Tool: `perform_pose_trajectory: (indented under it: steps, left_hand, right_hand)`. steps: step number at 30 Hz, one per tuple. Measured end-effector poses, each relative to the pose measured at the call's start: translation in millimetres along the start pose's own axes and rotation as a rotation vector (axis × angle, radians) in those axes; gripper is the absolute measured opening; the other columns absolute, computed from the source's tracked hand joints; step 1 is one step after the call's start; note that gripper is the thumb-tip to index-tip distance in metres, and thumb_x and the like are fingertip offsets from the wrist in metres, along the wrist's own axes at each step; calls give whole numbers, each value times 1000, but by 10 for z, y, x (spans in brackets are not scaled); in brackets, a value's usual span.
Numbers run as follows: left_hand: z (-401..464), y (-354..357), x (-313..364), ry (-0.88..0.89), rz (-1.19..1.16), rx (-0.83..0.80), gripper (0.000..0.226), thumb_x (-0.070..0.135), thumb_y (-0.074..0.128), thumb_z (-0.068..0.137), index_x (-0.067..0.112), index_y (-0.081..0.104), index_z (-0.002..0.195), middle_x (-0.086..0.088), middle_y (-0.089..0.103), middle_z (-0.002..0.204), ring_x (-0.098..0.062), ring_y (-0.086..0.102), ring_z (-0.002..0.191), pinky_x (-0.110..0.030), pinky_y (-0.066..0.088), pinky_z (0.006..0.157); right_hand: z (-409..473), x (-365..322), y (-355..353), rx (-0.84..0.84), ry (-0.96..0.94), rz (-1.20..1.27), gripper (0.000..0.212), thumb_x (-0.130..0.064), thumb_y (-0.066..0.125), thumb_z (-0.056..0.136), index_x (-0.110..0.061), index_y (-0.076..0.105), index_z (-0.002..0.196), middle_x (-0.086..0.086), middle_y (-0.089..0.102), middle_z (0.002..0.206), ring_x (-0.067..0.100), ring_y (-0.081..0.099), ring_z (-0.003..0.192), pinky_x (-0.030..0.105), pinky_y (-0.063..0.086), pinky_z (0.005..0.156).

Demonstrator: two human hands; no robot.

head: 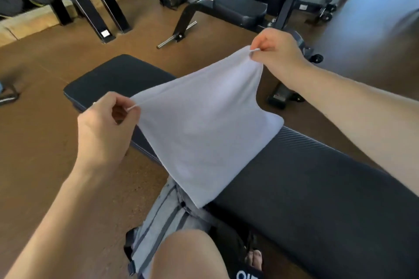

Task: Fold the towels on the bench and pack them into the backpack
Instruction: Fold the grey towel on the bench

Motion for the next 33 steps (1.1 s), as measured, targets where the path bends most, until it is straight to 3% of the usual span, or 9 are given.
perform_pose_trajectory:
  steps: [4, 6, 9, 12, 20, 27, 33]
  left_hand:
    - [18, -151, 483, 215, 76, -39, 12, 10, 65, 95, 13, 70, 105, 2, 66, 93, -10, 54, 81, 2, 36, 71]
    - [-13, -192, 731, 351, 121, -70, 16, 9, 62, 97, 11, 70, 110, -2, 67, 102, -9, 54, 91, -5, 38, 80]
    - [-58, -212, 1016, 473, 140, -112, 21, 6, 59, 98, 9, 69, 116, -9, 68, 114, -19, 59, 103, -26, 45, 88]
    - [-122, -192, 1239, 523, 108, -144, 24, 6, 57, 98, 11, 68, 119, -7, 67, 117, -16, 58, 107, -26, 46, 90]
    - [-308, -127, 1666, 423, -51, -248, 18, 15, 59, 100, 19, 71, 113, 1, 68, 115, -16, 64, 107, -28, 51, 93]
    - [-404, -131, 1936, 395, -140, -299, 17, 21, 60, 99, 26, 73, 109, 19, 68, 105, 9, 63, 95, -4, 50, 80]
    - [-368, -56, 2041, 383, -206, -409, 18, 20, 62, 99, 28, 74, 109, 18, 72, 106, 1, 67, 98, -6, 50, 82]
  right_hand:
    - [-471, -97, -800, -29, 15, 66, 20, -10, 72, 82, -28, 65, 78, 1, 70, 86, 9, 65, 76, 25, 48, 72]
    - [-720, -125, -1137, -39, 5, 52, 21, -10, 73, 82, -31, 67, 77, -9, 70, 78, 3, 63, 70, 24, 48, 70]
    - [-1086, -165, -1560, -32, -12, 15, 17, -14, 72, 84, -31, 72, 85, -16, 72, 81, 1, 67, 81, 25, 50, 79]
    - [-1417, -181, -1889, -1, -13, -28, 11, -18, 73, 86, -25, 75, 94, -12, 74, 91, 3, 69, 90, 22, 52, 87]
    - [-1871, -19, -2376, 130, 12, -74, 16, -20, 77, 84, -10, 73, 96, -1, 73, 91, 1, 65, 78, 17, 53, 84]
    - [-2053, 61, -2530, 207, 13, -76, 13, -17, 78, 82, -12, 71, 92, -5, 70, 84, 0, 61, 72, 12, 51, 77]
    - [-2211, 124, -2625, 256, 74, -109, 11, -15, 74, 86, -9, 67, 91, 4, 65, 72, 3, 55, 45, 12, 44, 47]
Point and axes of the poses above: each hand's wrist, its own z-axis towards the middle knuckle, its own y-axis out of the palm, x = y × z, the point moved 2 cm from there along z, towards the middle knuckle
